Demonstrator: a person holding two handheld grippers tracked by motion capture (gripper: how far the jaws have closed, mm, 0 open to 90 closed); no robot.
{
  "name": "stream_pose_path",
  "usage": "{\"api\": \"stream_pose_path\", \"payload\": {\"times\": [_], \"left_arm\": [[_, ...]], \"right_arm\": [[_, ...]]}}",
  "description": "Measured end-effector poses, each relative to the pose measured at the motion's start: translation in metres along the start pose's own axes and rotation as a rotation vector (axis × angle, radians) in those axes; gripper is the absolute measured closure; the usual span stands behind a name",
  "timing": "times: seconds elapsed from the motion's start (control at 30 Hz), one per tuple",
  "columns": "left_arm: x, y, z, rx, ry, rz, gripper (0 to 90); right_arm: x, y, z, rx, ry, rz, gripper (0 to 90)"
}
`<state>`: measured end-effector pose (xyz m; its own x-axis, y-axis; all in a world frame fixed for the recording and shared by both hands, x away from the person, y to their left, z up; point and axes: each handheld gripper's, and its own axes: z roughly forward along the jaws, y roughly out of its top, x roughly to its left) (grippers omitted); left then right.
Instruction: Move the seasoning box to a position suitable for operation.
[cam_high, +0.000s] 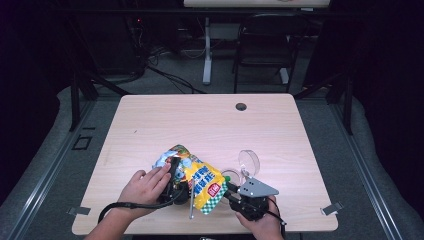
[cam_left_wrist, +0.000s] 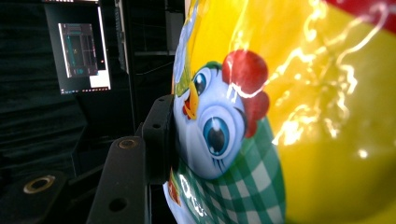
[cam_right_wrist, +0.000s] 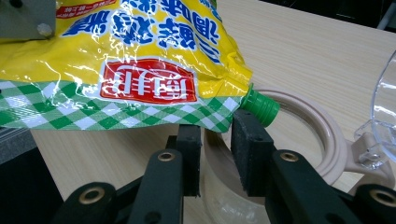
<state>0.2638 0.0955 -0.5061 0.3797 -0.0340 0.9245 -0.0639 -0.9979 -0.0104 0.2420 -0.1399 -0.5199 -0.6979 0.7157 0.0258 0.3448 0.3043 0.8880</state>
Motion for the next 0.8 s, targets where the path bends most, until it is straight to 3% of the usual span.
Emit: {"api": "stream_pose_path", "payload": {"times": [0.8], "left_arm": [[0.0030, 0.0047, -0.0008, 0.022, 0.004, 0.037, 54.5]], "right_arm": [[-0.0015, -0.0010, 0.0010, 0.012, -0.004, 0.004, 73.4]]}}
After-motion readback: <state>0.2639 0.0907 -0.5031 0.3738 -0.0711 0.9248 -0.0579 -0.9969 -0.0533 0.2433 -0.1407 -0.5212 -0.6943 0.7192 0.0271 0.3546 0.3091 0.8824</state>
